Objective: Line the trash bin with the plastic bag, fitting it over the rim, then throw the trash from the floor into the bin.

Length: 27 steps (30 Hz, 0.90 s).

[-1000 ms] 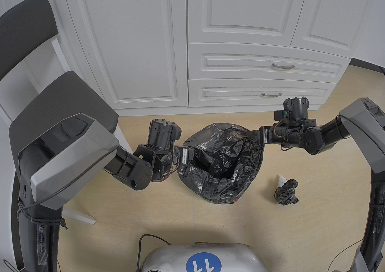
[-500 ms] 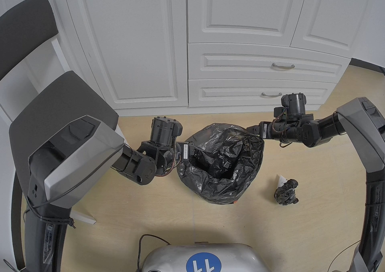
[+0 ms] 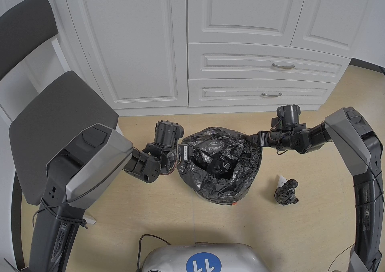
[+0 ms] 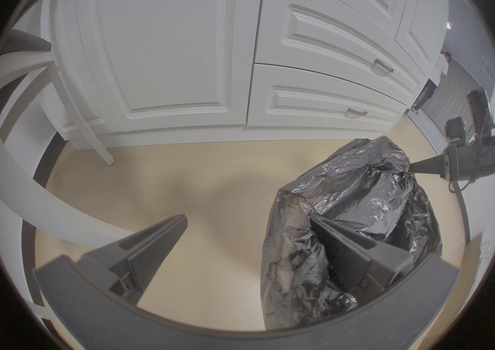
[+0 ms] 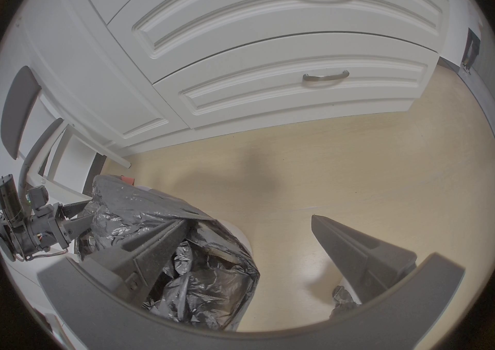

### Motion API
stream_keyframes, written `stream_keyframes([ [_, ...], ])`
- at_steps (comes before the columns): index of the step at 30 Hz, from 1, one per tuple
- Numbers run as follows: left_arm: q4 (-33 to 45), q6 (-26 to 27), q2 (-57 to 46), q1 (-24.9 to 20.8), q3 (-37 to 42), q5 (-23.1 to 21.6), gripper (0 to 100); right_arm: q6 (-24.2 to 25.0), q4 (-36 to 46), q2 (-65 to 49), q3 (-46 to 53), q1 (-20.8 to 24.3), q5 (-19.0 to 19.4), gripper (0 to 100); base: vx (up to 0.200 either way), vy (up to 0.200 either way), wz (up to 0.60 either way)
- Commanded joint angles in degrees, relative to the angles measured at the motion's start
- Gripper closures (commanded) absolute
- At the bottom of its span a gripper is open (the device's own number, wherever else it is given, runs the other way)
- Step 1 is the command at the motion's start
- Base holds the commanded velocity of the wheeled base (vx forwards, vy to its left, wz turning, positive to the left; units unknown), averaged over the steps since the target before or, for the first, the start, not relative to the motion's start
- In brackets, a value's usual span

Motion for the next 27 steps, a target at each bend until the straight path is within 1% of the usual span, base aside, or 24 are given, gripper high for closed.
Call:
stream_keyframes([
  [1, -0.2, -0.1, 1.5, 0.3, -1.1, 0.1, 0, 1.1, -0.2, 1.5, -0.7, 0.0, 0.0, 0, 0.0, 0.0, 0.0],
  [16, -0.7, -0.3, 2.4, 1.2, -3.5, 0.1, 0, 3.6, -0.5, 4.3, -3.9, 0.2, 0.0, 0, 0.0, 0.0, 0.0],
  [22, -0.9, -0.9, 3.7, 1.2, -4.9, 0.1, 0, 5.8, -0.5, 5.8, -6.0, 0.2, 0.0, 0, 0.0, 0.0, 0.0],
  [27, -0.8, -1.2, 4.2, 1.2, -5.3, 0.1, 0, 5.9, -0.4, 6.4, -7.1, 0.0, 0.0, 0, 0.0, 0.0, 0.0],
])
